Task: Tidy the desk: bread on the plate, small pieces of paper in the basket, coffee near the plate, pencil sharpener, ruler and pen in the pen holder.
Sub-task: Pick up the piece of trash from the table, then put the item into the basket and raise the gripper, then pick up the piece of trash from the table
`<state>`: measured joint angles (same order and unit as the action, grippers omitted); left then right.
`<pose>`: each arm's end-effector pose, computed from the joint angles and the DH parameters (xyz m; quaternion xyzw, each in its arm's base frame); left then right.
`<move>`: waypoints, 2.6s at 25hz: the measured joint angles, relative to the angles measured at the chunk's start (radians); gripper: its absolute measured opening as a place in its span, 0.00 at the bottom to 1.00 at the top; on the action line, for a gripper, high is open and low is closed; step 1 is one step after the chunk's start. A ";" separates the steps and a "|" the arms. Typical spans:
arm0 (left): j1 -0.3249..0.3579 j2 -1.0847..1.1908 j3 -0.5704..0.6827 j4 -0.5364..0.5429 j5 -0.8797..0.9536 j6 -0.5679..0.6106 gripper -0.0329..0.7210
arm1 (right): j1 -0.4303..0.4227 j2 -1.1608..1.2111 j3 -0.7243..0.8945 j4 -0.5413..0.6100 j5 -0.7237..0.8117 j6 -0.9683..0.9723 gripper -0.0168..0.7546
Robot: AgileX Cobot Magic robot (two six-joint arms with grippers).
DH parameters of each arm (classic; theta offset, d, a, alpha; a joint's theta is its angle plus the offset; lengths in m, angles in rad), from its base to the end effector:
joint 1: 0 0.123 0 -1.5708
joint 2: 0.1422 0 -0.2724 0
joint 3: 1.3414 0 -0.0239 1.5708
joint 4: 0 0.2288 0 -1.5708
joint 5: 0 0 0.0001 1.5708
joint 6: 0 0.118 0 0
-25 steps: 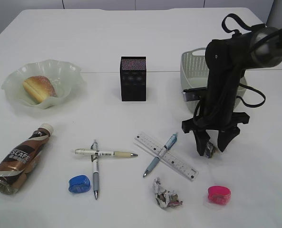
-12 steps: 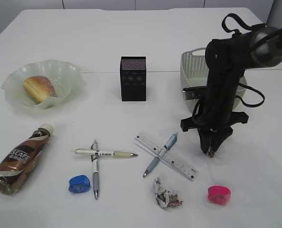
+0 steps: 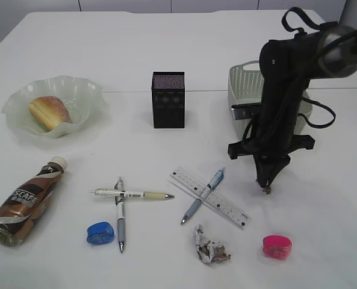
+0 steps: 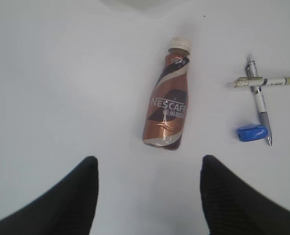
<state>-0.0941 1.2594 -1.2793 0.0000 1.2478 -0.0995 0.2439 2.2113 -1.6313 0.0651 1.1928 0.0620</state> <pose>0.2272 -0.0214 0.3324 -0.0026 0.9770 -0.0206 0.2124 0.3782 0.1015 0.1119 0.0770 -0.9949 -0.0204 0.0612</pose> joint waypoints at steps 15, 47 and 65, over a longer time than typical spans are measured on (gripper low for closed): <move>0.000 -0.002 0.000 0.000 0.000 0.000 0.65 | 0.000 -0.083 -0.287 0.043 0.027 0.027 0.02; 0.000 -0.002 0.000 0.025 0.000 0.000 0.62 | -0.132 0.003 -0.469 -0.049 0.044 0.076 0.76; 0.000 -0.002 0.000 0.031 0.000 0.000 0.62 | -0.095 -0.355 -0.025 0.092 0.045 0.043 0.64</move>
<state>-0.0941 1.2575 -1.2793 0.0306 1.2478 -0.0995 0.1489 1.8559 -1.6568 0.1569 1.2378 0.1055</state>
